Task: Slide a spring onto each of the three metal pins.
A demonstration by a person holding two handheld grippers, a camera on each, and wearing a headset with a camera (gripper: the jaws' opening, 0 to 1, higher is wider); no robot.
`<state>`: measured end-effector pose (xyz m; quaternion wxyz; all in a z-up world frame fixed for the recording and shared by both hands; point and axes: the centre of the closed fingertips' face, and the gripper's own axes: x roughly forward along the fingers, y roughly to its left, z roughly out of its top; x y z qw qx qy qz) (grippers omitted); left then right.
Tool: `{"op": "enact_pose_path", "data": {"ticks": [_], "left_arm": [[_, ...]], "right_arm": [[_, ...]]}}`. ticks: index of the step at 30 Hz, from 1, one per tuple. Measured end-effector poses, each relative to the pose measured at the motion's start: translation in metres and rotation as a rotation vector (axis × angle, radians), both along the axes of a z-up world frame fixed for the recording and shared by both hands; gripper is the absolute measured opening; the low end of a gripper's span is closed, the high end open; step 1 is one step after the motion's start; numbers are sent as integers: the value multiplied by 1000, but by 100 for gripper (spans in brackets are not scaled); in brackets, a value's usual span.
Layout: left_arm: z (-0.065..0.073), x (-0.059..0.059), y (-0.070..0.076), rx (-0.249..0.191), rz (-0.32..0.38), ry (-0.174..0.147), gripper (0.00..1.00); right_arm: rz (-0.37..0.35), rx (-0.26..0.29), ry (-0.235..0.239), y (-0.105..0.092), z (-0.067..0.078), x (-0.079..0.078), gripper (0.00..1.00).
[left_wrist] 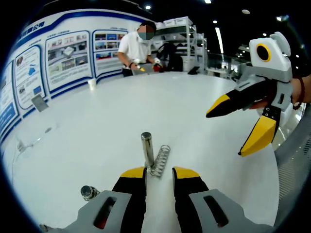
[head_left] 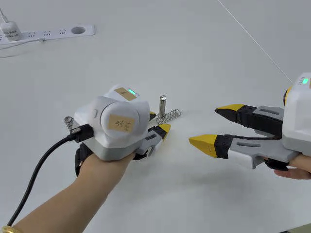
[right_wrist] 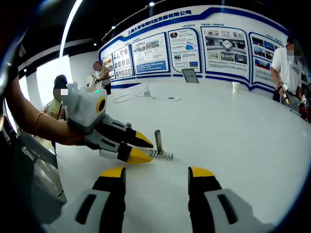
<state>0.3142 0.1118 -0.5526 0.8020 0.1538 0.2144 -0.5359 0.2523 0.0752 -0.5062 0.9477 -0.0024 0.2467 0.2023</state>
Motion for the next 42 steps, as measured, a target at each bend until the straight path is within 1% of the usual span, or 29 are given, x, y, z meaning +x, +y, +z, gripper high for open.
{"op": "enact_pose_path", "data": {"ticks": [2, 7, 10, 14, 16, 19, 23, 26, 28, 30, 32, 34, 39, 42], "left_arm": [[-1, 1, 0, 6, -4, -7, 21], [-5, 3, -1, 23, -5, -3, 18], [-6, 3, -2, 23, -6, -1, 16], [-8, 4, -2, 35, -10, -9, 15], [-8, 4, -2, 29, -6, 2, 13], [-8, 4, -2, 30, -10, -4, 12], [-9, 4, -2, 29, -13, -2, 12], [-9, 3, -2, 29, -16, 2, 11], [-9, 1, -2, 27, -20, 12, 11], [-9, -1, -2, 30, -26, 9, 11], [-9, -4, -1, 32, -35, 14, 10], [-8, -6, 0, 32, -42, 4, 10], [-2, -10, 2, 15, -43, 0, 10], [3, -12, 4, 2, -39, 1, 10]], "right_arm": [[-1, 0, 1, 0, 0, 0, 53], [-13, -2, 3, -2, -2, 2, 52], [-16, 3, 3, -2, -2, 3, 52], [-16, 4, 3, -1, -1, 3, 52], [-21, 3, 4, -3, -1, 3, 52], [-31, 3, 4, -5, 0, 4, 52], [-42, 8, 4, -7, 0, 5, 52], [-49, 18, 3, -8, 1, 5, 52], [-48, 16, 4, -8, 1, 5, 52], [-43, 15, 4, -7, 1, 5, 52], [-39, 18, -4, -6, 3, 5, 51], [-40, 20, -4, -5, 4, 6, 51], [-48, 30, -9, -4, 7, 8, 51], [-50, 36, -22, -3, 11, 10, 49]]}}
